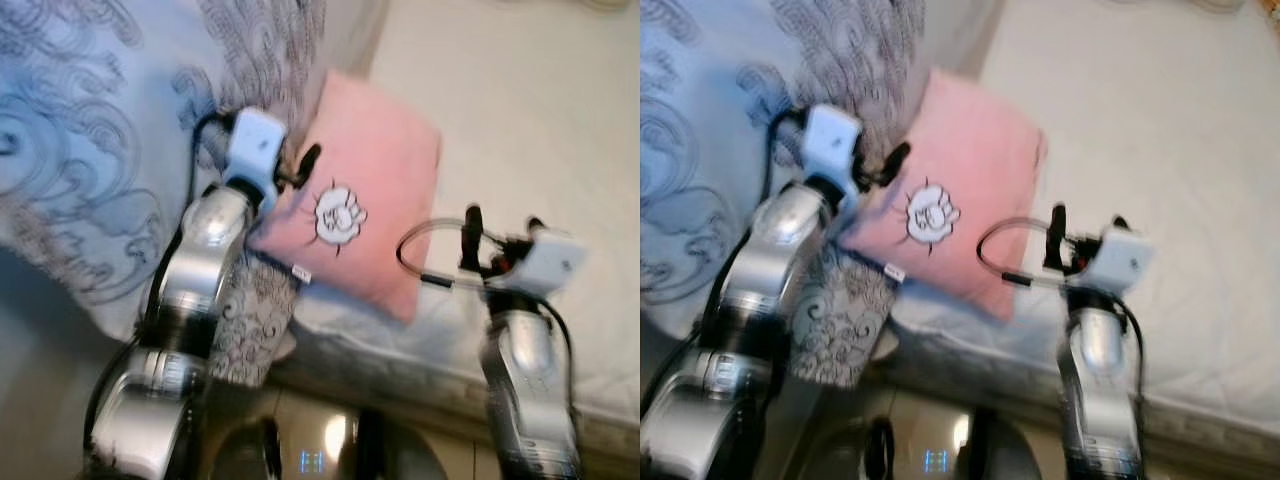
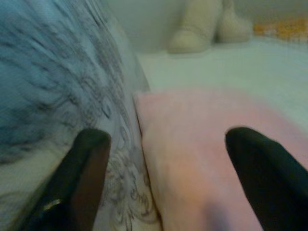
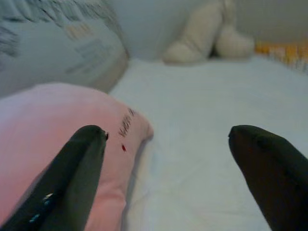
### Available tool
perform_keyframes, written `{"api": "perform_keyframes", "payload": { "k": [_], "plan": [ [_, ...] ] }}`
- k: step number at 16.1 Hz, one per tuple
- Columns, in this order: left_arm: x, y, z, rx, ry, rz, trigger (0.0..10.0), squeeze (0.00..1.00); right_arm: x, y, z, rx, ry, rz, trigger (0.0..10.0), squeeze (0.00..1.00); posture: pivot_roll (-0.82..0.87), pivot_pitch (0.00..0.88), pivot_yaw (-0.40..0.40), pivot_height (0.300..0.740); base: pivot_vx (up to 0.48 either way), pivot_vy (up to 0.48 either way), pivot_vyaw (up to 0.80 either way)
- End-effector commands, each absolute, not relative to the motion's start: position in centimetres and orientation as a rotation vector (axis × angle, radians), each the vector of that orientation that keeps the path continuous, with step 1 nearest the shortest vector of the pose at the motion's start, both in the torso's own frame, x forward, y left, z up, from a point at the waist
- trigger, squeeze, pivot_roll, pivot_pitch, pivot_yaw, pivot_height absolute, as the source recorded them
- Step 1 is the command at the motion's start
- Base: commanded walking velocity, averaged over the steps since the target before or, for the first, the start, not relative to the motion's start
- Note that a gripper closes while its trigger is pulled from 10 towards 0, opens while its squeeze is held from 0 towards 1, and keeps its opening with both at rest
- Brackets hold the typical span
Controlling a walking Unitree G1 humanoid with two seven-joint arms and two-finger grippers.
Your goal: Clean up the room
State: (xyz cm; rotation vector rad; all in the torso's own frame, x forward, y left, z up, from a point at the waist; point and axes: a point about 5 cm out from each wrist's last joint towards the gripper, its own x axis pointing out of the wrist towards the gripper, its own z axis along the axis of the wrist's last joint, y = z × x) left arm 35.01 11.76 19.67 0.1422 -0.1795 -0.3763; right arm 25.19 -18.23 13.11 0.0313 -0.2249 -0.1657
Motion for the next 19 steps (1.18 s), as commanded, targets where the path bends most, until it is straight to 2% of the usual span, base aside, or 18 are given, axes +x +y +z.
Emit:
{"api": "perform_keyframes", "payload": {
  "k": [1,4,5,8,9,10,11,15,19],
  "plan": [
    [34.1,12.7,18.8,0.090,-0.149,-0.331,10.0,1.00,24.5,-18.1,13.5,-0.016,-0.222,-0.138,10.0,1.00,0.13,0.000,-0.021,0.740,0.000,0.000,0.00],
    [30.9,12.1,14.1,0.002,-0.037,-0.325,10.0,1.00,22.5,-19.1,12.6,-0.101,-0.146,-0.110,10.0,1.00,0.11,0.000,-0.049,0.740,0.000,0.000,0.00],
    [29.3,12.5,10.0,-0.007,0.074,-0.306,10.0,1.00,21.8,-20.4,11.9,-0.142,-0.085,-0.113,10.0,1.00,0.08,0.000,-0.087,0.740,0.000,0.000,0.00],
    [27.7,12.5,6.5,0.004,0.197,-0.313,10.0,1.00,22.0,-21.5,11.3,-0.219,-0.024,-0.059,10.0,1.00,0.07,0.000,-0.124,0.740,0.000,0.000,0.00],
    [27.9,11.4,6.9,0.018,0.172,-0.370,10.0,0.00,22.5,-21.6,10.4,-0.219,0.025,-0.045,10.0,1.00,0.07,0.000,-0.136,0.740,0.000,0.000,0.00],
    [28.9,10.5,8.4,0.040,0.109,-0.405,10.0,0.00,22.9,-21.9,9.4,-0.191,0.076,-0.072,10.0,0.00,0.08,0.000,-0.136,0.740,0.000,0.000,0.00],
    [29.5,10.2,9.2,0.053,0.073,-0.423,10.0,0.00,23.1,-21.9,8.9,-0.171,0.099,-0.079,10.0,0.00,0.09,0.000,-0.131,0.740,0.000,0.000,0.00],
    [30.9,9.7,10.3,0.058,0.022,-0.465,10.0,0.00,24.1,-20.8,8.5,-0.110,0.081,-0.093,10.0,0.00,0.08,0.000,-0.094,0.740,0.000,-0.474,0.00],
    [30.9,8.5,10.3,0.060,0.018,-0.508,10.0,0.00,24.4,-20.8,8.5,-0.086,0.057,-0.116,10.0,0.00,0.07,0.000,-0.073,0.740,0.000,-0.472,-0.65]
  ]
}}
